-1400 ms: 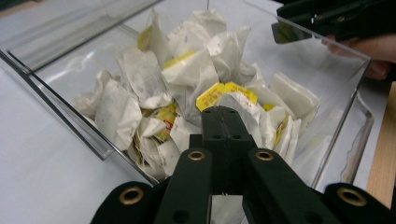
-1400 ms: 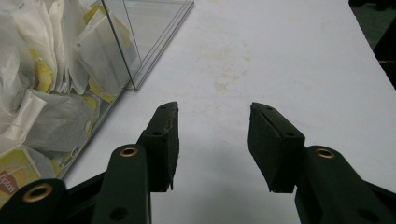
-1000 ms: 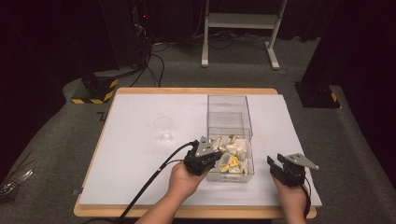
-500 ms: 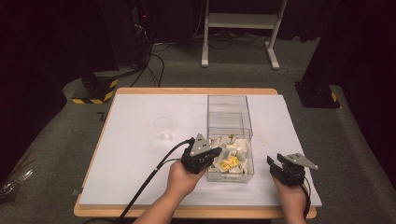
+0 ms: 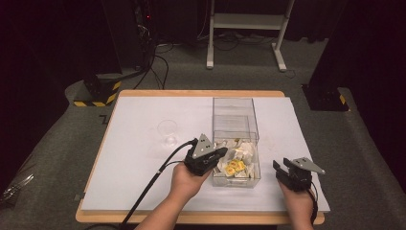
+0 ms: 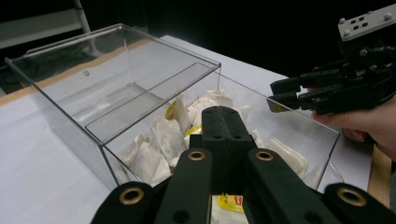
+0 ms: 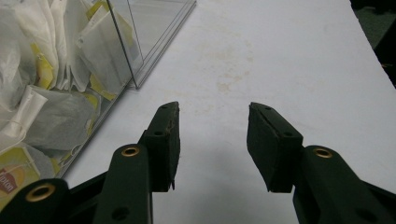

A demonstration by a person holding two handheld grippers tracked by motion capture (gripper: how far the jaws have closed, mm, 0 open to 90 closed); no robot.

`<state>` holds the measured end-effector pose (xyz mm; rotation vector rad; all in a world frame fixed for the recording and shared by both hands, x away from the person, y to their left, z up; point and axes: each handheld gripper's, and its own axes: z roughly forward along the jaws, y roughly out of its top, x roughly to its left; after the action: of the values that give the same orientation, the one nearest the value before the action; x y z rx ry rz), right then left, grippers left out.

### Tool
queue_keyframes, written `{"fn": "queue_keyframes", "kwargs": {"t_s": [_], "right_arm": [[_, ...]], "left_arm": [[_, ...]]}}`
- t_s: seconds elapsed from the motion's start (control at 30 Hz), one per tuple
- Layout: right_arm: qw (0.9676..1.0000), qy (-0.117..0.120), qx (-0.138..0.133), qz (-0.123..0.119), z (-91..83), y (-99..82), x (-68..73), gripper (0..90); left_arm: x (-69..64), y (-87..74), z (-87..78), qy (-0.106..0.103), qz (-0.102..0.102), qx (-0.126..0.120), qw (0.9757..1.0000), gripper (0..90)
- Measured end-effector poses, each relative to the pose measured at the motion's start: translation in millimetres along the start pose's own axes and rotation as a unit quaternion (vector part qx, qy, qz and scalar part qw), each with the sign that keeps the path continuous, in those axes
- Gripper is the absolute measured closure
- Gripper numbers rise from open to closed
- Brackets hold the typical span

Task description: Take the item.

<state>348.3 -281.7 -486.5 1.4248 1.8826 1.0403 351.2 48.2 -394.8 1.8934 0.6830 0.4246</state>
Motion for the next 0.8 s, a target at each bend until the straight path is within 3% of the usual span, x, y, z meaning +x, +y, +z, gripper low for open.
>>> {"fn": "queue_keyframes", "kwargs": {"t_s": [0.8], "right_arm": [[1.0, 0.0, -0.005, 0.001, -1.7, -0.2, 0.5, 55.0]], "left_arm": [[4.2, 16.0, -11.9, 0.009, 0.001, -0.027, 0.9996, 90.0]]}}
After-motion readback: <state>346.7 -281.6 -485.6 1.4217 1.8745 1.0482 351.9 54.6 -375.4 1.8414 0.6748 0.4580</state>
